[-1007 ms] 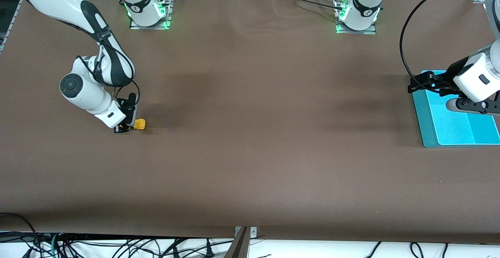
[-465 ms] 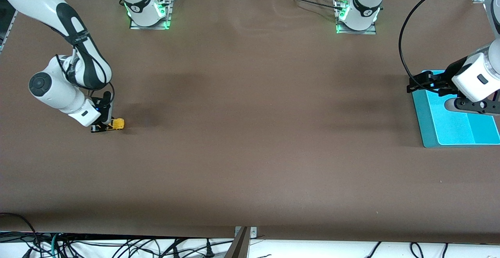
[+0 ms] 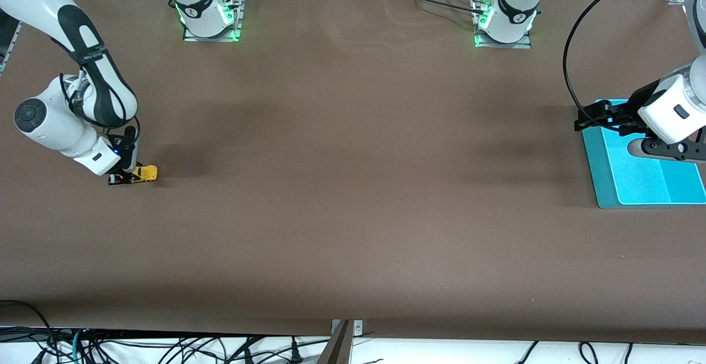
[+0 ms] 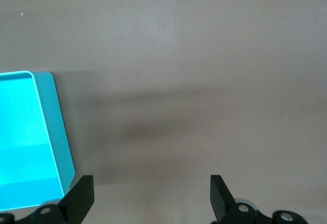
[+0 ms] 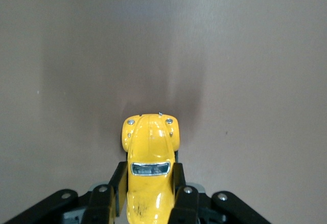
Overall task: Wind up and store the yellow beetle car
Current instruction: 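Drag the held car backward along the table with the right gripper, then open the right gripper, releasing the car to roll toward the tray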
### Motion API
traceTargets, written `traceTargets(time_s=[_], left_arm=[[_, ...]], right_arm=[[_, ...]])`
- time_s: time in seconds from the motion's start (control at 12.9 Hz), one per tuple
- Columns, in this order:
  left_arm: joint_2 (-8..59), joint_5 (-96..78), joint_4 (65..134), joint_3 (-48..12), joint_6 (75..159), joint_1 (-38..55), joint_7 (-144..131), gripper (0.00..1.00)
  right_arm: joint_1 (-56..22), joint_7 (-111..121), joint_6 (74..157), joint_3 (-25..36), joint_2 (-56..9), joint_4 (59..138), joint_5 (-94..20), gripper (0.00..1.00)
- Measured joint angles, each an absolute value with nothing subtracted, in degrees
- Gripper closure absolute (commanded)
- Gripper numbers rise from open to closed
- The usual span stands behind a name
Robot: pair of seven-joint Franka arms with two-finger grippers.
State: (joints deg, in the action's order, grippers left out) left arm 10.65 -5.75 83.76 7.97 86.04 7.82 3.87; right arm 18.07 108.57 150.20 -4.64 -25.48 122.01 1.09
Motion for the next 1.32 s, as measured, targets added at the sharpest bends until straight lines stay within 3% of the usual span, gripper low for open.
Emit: traceTargets(time_s=[0.15,0.39,0.62,0.85,1.32], left_arm=[[10.6,-5.7,83.8,8.0,86.0,7.8,3.9,0.00],[10.6,-5.7,83.8,8.0,86.0,7.8,3.9,0.00],[10.6,-5.7,83.8,8.0,86.0,7.8,3.9,0.00],[10.7,-5.7,83.8,8.0,86.0,7.8,3.9,0.00],[10.7,-5.7,83.8,8.0,86.0,7.8,3.9,0.00]], right_arm=[[18.6,108.8,150.2,-4.7,-25.6,121.8,1.1,0.71],[18.6,108.7,150.1,-4.7,-25.8,121.7,1.1,0.37],[18.6,108.7,148.3,-4.9,-26.8,120.7,1.1,0.25],[18.6,108.7,147.8,-5.7,-28.5,119.6,1.1,0.17],[18.6,108.7,147.2,-5.9,-28.7,118.8,1.1,0.16]])
